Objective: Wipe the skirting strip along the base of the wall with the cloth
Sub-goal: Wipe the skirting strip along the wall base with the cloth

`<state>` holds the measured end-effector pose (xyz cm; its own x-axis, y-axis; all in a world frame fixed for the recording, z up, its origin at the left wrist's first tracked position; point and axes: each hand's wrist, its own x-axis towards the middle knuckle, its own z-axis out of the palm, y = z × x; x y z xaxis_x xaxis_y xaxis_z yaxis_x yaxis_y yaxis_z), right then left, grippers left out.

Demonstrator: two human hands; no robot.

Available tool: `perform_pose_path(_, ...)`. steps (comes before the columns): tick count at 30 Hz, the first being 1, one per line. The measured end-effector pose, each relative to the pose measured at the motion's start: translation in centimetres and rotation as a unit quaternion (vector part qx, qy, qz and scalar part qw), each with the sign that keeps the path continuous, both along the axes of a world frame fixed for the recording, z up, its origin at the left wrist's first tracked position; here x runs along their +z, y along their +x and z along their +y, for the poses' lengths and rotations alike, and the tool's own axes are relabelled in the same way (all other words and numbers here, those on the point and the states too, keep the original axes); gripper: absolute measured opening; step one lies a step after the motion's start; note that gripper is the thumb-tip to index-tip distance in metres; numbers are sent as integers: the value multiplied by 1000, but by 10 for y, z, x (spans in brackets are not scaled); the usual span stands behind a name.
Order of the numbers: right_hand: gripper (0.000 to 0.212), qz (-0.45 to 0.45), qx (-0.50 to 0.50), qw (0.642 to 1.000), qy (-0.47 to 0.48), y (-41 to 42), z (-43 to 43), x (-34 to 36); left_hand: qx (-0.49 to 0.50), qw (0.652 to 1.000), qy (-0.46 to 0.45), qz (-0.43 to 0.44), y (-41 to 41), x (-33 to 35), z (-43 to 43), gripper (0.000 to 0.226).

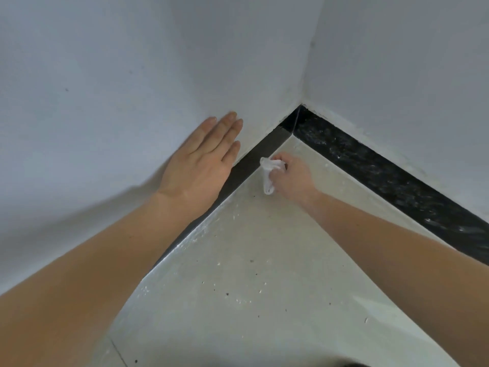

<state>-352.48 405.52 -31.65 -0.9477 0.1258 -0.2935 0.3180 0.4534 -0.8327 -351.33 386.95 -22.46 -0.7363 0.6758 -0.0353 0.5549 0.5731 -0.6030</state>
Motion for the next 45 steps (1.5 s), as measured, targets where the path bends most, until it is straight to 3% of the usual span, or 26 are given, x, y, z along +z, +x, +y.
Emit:
perform_pose_path(2,19,34,76,991,102,-4,16,0,-6,1000,-28,2,-4,-9,7,75)
perform_pose_path(4,27,92,147,952,254,-13,32,4,0,998,-55,2,-11,-17,16,69)
perform_pose_path(6,30,132,241,866,418,-30,49,9,15,998,-62,-12,-21,-23,26,59)
perform_pose_path(8,31,151,321,755,551,-49,60,21,28,998,-54,-13,-32,-26,35,63)
perform_pose_path(14,14,174,461,505,708,-80,64,19,45,999,-25,-13,-40,-42,37,69)
perform_pose_path(20,8,128,459,374,796,-90,87,6,-5,997,-48,53,-41,-58,27,67)
perform_pose_path(21,8,113,466,372,795,-90,93,0,-12,996,-51,66,-42,-60,26,67)
perform_pose_path(24,9,90,496,418,756,-81,90,5,-29,993,-68,97,-45,-66,21,68)
perform_pose_path(26,7,51,560,413,717,-67,84,11,-38,991,-58,113,-46,-68,20,69)
perform_pose_path(28,22,60,573,373,727,-64,75,17,-42,990,-51,121,-46,-69,21,69)
perform_pose_path(29,22,94,569,327,749,-69,71,22,-43,991,-52,117,-45,-70,21,69)
perform_pose_path(30,22,115,560,303,762,-77,71,26,-44,991,-54,115,-45,-71,20,70)
perform_pose_path(32,17,120,535,300,781,-95,78,32,-42,991,-52,113,-46,-72,19,70)
perform_pose_path(36,14,148,497,367,772,-91,88,30,-32,994,-58,91,-47,-69,21,68)
perform_pose_path(38,18,89,544,404,730,-80,84,29,-20,995,-58,79,-46,-66,21,67)
perform_pose_path(40,19,20,562,416,714,-72,78,32,-21,995,-62,78,-46,-65,21,65)
perform_pose_path(42,15,50,575,370,728,-73,71,30,-27,995,-60,71,-45,-65,20,64)
perform_pose_path(45,20,123,560,344,744,-91,68,17,-9,998,-59,27,-42,-59,25,63)
